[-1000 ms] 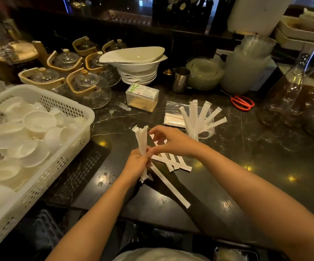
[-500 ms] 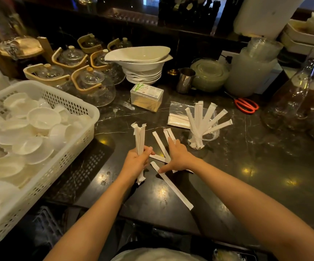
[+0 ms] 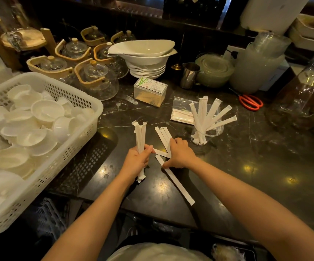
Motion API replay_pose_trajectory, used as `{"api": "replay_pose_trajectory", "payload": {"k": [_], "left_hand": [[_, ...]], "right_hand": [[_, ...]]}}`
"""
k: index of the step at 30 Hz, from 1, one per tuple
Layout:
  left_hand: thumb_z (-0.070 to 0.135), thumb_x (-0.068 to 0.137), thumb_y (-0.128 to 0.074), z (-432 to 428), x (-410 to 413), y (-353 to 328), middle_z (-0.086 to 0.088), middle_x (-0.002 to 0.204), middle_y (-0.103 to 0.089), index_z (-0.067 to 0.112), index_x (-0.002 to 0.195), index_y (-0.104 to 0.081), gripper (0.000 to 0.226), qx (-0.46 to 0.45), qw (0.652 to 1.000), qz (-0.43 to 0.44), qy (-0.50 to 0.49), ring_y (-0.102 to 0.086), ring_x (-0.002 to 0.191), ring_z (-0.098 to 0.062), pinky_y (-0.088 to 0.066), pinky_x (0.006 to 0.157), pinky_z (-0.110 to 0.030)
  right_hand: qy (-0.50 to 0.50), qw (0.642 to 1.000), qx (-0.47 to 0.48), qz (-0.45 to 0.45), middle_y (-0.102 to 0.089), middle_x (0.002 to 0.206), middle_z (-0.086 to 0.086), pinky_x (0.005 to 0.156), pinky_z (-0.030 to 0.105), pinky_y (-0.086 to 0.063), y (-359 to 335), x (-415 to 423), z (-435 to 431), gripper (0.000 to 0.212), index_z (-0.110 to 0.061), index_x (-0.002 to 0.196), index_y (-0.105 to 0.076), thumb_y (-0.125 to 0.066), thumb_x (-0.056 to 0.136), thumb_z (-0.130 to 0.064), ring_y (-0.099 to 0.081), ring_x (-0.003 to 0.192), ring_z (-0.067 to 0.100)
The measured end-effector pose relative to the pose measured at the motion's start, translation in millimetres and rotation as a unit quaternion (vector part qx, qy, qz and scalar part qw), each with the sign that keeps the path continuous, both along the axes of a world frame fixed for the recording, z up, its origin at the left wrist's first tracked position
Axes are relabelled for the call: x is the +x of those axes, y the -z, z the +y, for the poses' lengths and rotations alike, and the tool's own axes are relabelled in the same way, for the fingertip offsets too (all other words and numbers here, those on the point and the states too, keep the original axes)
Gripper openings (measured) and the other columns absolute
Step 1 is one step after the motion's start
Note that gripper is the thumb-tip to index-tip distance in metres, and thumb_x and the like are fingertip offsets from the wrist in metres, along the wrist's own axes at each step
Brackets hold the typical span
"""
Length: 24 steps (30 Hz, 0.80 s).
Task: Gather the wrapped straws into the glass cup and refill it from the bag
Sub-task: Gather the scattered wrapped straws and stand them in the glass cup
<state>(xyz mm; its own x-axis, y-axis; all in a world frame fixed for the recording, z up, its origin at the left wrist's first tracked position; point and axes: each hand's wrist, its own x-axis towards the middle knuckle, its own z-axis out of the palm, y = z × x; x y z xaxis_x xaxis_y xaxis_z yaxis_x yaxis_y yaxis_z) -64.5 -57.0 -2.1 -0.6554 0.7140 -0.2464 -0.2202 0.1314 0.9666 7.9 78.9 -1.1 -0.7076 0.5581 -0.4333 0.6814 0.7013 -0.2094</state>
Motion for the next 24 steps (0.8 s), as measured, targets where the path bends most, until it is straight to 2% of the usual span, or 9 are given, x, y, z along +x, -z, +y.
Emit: {"api": "replay_pose_trajectory", "payload": {"k": [3,8,12,14,19,21,24], "left_hand": [[0.02,0.089,-0.05,-1.3,1.0,-0.1,0.009,0.042,-0.034,0.015,0.065,-0.058,0.025,-0.003,1.0,0.002,-0.003,-0.031,0.037,-0.002,-0.03,0.041,-0.013],[0.021,0.089,-0.05,-2.7,2.7,0.0,0.001,0.05,-0.033,0.015,0.067,-0.058,0.024,-0.014,1.0,0.008,-0.004,-0.033,0.036,-0.002,-0.032,0.041,-0.012],[0.02,0.089,-0.049,-3.8,3.4,0.5,-0.001,0.052,-0.032,0.015,0.067,-0.057,0.024,-0.018,1.0,0.007,0.0,-0.033,0.035,-0.002,-0.03,0.04,-0.012],[0.019,0.089,-0.049,-4.3,4.0,1.4,-0.001,0.051,-0.031,0.014,0.067,-0.056,0.024,-0.019,1.0,0.002,0.0,-0.032,0.035,-0.002,-0.03,0.04,-0.012],[0.02,0.088,-0.051,-5.0,4.0,4.8,0.003,0.049,-0.033,0.015,0.067,-0.058,0.023,-0.021,1.0,0.007,-0.009,-0.033,0.037,-0.002,-0.03,0.039,-0.011],[0.021,0.087,-0.053,-4.5,3.5,5.6,0.004,0.048,-0.035,0.016,0.066,-0.059,0.023,-0.022,1.0,0.005,-0.016,-0.033,0.041,-0.003,-0.032,0.04,-0.012],[0.019,0.084,-0.057,-3.0,2.0,5.4,0.001,0.057,-0.043,0.02,0.066,-0.059,0.018,-0.035,0.999,0.01,-0.031,-0.039,0.051,-0.008,-0.037,0.044,-0.014]], "right_hand": [[0.012,1.0,-0.008,0.0,-0.037,0.132,0.014,0.095,0.041,-0.042,-4.2,-1.4,-0.3,0.076,-0.007,0.124,-0.036,-0.076,0.065,-0.034,-0.036,0.121,0.03],[0.02,1.0,-0.011,-0.014,-0.045,0.125,0.017,0.086,0.038,-0.045,-7.5,-5.5,-2.5,0.064,-0.004,0.119,-0.041,-0.074,0.069,-0.029,-0.048,0.112,0.031],[-0.019,0.999,0.016,-0.034,-0.06,0.108,0.014,0.066,0.034,-0.043,-13.0,-8.4,-3.7,0.037,-0.006,0.102,-0.051,-0.068,0.075,-0.025,-0.053,0.085,0.026],[-0.044,0.997,0.037,-0.049,-0.063,0.103,0.012,0.063,0.034,-0.041,-16.0,-9.8,-4.5,0.027,-0.007,0.097,-0.054,-0.065,0.078,-0.022,-0.05,0.076,0.024],[-0.066,0.995,0.023,-0.066,-0.061,0.11,0.017,0.068,0.035,-0.042,-15.9,-11.9,-6.5,0.027,-0.002,0.108,-0.055,-0.057,0.084,-0.014,-0.059,0.096,0.032],[-0.064,0.996,0.001,-0.065,-0.061,0.111,0.019,0.069,0.035,-0.042,-16.6,-11.3,-5.3,0.027,0.001,0.109,-0.054,-0.055,0.086,-0.013,-0.059,0.098,0.032],[-0.055,0.996,-0.049,-0.057,-0.061,0.112,0.021,0.07,0.031,-0.041,-20.3,-7.9,-1.5,0.025,0.003,0.105,-0.055,-0.053,0.087,-0.013,-0.058,0.098,0.032]]}}
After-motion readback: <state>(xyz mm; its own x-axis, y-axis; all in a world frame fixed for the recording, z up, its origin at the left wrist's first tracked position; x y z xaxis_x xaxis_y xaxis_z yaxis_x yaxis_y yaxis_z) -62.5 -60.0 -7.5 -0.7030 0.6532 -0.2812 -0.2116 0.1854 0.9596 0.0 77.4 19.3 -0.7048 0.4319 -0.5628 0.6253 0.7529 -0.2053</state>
